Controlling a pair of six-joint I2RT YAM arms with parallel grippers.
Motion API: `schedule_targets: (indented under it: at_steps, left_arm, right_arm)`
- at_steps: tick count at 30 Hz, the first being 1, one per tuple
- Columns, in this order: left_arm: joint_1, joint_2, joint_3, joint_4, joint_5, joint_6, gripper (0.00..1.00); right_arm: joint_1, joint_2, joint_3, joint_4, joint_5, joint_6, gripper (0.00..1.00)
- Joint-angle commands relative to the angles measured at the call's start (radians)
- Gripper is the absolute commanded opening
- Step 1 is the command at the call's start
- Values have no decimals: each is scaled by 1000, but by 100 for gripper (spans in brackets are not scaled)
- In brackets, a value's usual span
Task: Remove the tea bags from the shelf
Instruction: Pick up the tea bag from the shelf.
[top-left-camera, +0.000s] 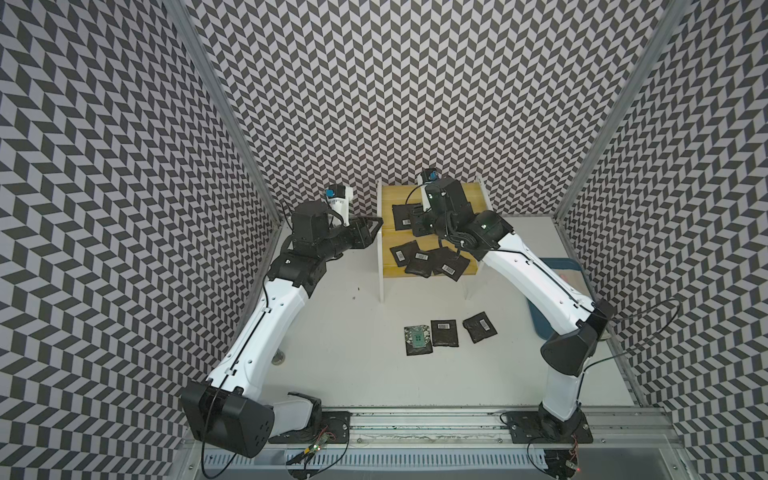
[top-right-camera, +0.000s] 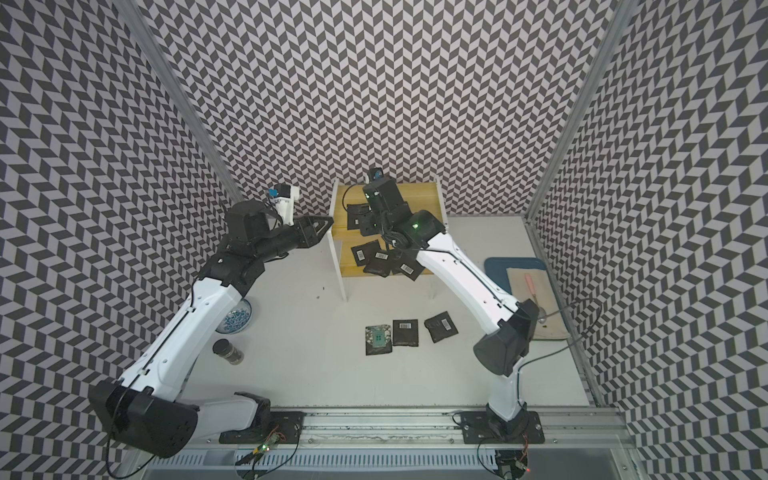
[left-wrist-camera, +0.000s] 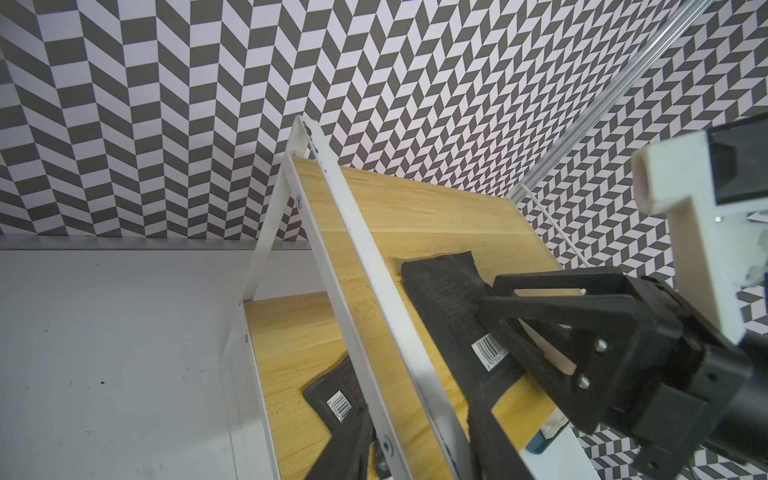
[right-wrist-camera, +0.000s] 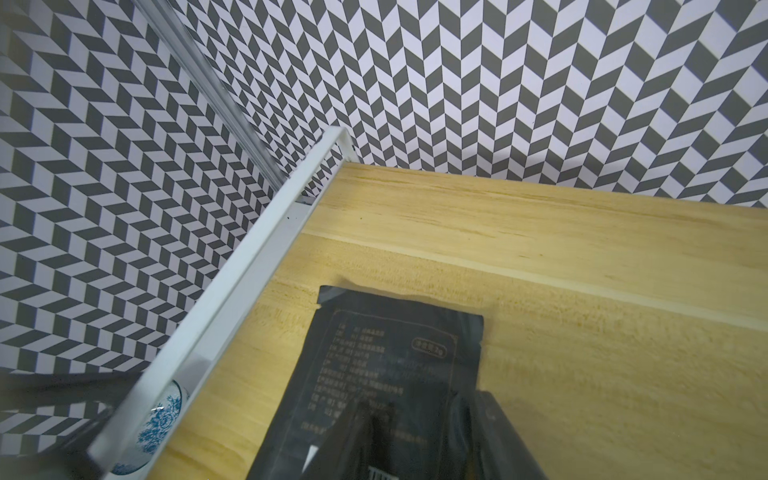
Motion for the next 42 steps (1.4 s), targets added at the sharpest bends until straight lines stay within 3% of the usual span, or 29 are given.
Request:
schedule_targets:
  at_steps: [1,10,23,32,42]
  left_arm:
    - [-3,-11,-23,-17,-12,13,42]
    - [-3,-16,-26,-11,-12,7,43]
    - [0,-18,-18,-11,-20,6,43]
    - [3,-16,21,-16,-16,-5,47]
    - [3,-57,86,-55,-33,0,57]
  right_arm:
    - [9,42,-78,-216,-12,23,35]
    - [9,28,-56,-213,-8,36,10]
    - [19,-119,-53,-146,8,38,9]
    - [121,-373,-314,-44,73,73,9]
    - [347,-591,-636,50,158,163,10]
